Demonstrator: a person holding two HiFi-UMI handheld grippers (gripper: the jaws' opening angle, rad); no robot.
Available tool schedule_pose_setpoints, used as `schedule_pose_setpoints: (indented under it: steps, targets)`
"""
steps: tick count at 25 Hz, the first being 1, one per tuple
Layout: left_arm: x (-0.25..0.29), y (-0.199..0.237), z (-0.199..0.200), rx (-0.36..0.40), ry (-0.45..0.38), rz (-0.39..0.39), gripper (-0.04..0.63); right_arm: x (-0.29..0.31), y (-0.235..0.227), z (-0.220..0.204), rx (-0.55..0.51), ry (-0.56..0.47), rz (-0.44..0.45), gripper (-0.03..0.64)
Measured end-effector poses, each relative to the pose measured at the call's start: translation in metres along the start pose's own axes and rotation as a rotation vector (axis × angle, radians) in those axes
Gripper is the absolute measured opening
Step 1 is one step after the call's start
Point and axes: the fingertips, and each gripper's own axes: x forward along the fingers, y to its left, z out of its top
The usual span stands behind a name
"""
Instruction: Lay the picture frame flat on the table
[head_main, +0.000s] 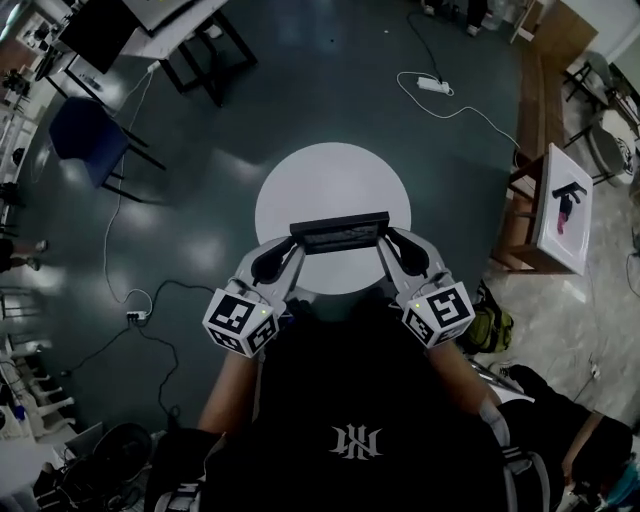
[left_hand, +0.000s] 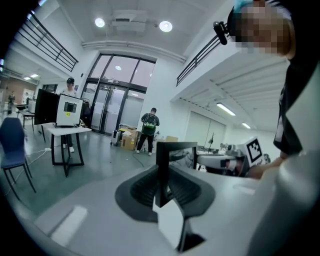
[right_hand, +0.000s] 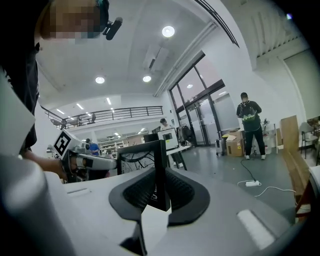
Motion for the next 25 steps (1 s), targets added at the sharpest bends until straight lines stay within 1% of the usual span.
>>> schedule_pose_setpoints:
  steps: [6, 9, 11, 15, 19, 25]
  targets:
    - [0.0, 0.011, 0.001, -0.024, 0.014, 0.114, 0.054, 0.021, -0.004, -0.008, 0.027, 0.054, 0.124, 0.048]
    - [-0.004, 0.02, -0.006, -0.048, 0.047, 0.152, 0.055, 0.033, 0.0, -0.014, 0.053, 0.09, 0.165, 0.046]
    - [-0.001, 0.033, -0.018, -0.078, 0.075, 0.162, 0.055, 0.047, -0.001, -0.024, 0.069, 0.119, 0.178, 0.046]
    - [0.02, 0.058, -0.047, -0.142, 0.133, 0.141, 0.054, 0.076, -0.016, -0.05, 0.099, 0.193, 0.162, 0.046]
    - [0.043, 0.081, -0.073, -0.166, 0.167, 0.112, 0.054, 0.097, -0.031, -0.079, 0.134, 0.233, 0.123, 0.048]
    - [0.07, 0.097, -0.106, -0.197, 0.224, 0.067, 0.054, 0.11, -0.049, -0.12, 0.194, 0.293, 0.063, 0.048]
